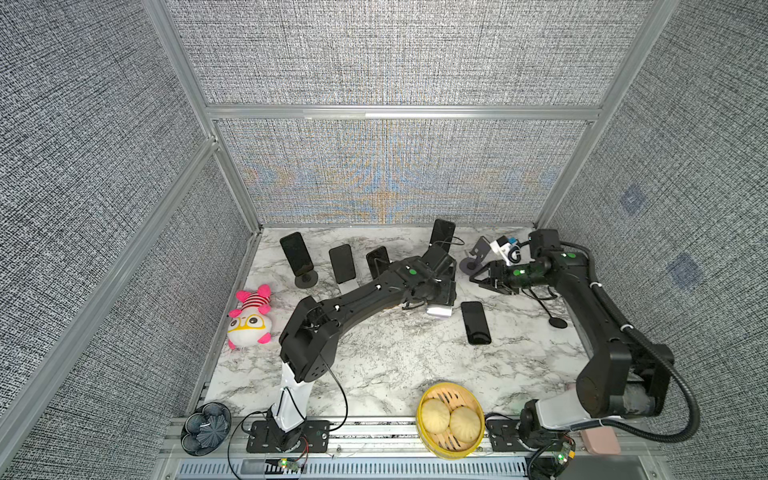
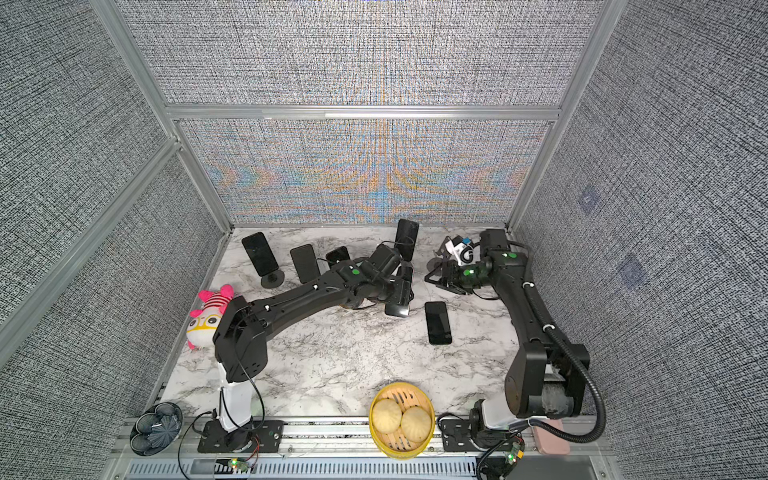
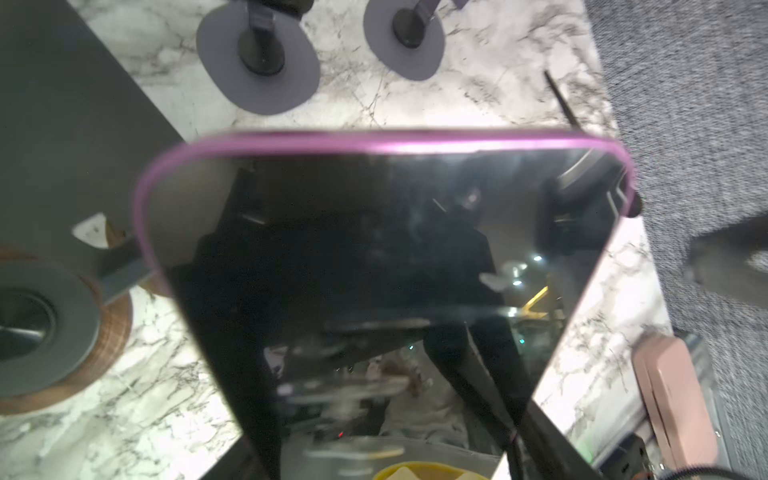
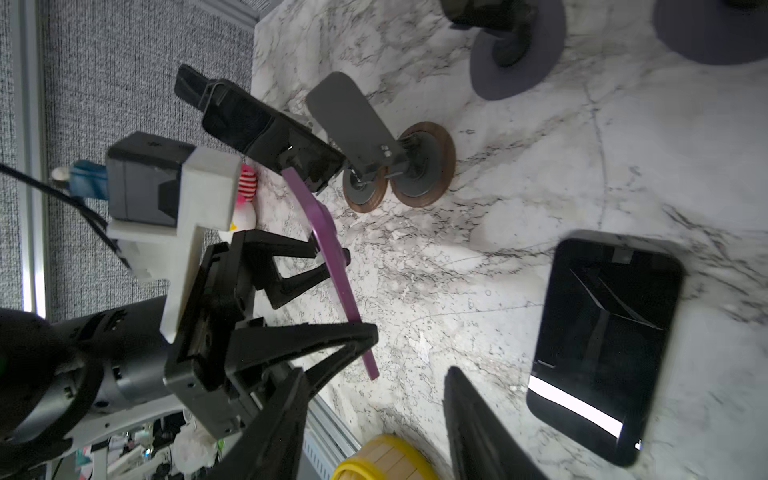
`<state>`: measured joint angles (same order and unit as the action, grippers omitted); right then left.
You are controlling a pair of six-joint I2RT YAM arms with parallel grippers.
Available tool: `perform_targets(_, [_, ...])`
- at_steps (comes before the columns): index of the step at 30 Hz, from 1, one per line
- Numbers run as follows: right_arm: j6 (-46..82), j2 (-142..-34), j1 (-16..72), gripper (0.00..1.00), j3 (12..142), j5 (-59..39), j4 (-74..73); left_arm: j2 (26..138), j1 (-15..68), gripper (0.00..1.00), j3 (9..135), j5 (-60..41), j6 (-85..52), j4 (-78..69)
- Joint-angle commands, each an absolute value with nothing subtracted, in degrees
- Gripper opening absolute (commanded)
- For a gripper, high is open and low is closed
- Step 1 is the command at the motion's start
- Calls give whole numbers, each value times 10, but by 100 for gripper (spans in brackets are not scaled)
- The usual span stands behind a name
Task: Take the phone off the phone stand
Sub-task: 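Open the right gripper and draw back while the left gripper carries the phone away, then lower the purple-edged phone flat beside the black phone, open left gripper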
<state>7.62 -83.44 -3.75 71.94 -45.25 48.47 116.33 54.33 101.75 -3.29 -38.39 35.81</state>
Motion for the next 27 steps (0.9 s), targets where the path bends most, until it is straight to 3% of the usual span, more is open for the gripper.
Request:
perform_targets(1, [87,-811,-58,54,690,-424,456,1186,557,6,1044,14,-457,408])
perform_targets(5, [86,-795,-81,54,662,-404,447,1242,574,0,1127,40,-513,494])
perform_targets(14, [98,-783,-102,54,618,-396,407,1394,586,1,1353,76,-579,711])
perform_targets(27, [103,-793,-112,54,601,-392,390,1455,590,4,1379,53,-583,670])
